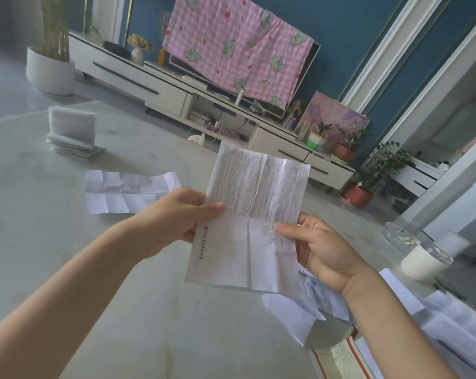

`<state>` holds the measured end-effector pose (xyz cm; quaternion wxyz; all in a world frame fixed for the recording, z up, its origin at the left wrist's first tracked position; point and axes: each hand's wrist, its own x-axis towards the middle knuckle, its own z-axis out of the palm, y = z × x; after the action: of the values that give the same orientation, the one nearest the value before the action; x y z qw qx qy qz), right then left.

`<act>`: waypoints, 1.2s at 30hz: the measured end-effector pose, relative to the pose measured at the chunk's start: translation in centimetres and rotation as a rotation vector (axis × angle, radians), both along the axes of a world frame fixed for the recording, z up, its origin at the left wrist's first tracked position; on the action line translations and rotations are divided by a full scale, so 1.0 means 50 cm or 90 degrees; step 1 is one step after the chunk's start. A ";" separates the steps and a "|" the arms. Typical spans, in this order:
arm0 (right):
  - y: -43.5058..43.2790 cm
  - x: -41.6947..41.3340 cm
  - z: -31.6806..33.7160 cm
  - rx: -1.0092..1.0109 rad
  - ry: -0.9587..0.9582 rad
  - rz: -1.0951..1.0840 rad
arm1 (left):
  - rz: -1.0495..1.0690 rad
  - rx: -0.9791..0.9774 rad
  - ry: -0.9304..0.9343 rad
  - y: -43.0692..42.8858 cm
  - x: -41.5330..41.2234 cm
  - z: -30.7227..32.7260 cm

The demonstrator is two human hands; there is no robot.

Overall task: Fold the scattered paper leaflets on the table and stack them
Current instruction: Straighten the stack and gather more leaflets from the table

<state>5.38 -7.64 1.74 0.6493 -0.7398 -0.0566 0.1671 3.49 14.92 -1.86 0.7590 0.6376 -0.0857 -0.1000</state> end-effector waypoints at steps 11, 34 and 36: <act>-0.001 -0.013 -0.001 -0.086 -0.097 -0.003 | 0.019 -0.134 0.079 -0.007 0.001 0.005; 0.032 -0.055 -0.016 -0.257 -0.081 0.120 | 0.015 0.174 -0.069 -0.021 0.005 -0.031; 0.032 -0.050 -0.022 -0.218 -0.121 0.020 | 0.033 0.094 -0.045 -0.019 0.006 -0.030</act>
<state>2.86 -6.06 0.64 0.5033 -0.8507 -0.1001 0.1138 3.79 13.99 -3.35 0.7090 0.6968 -0.0881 -0.0639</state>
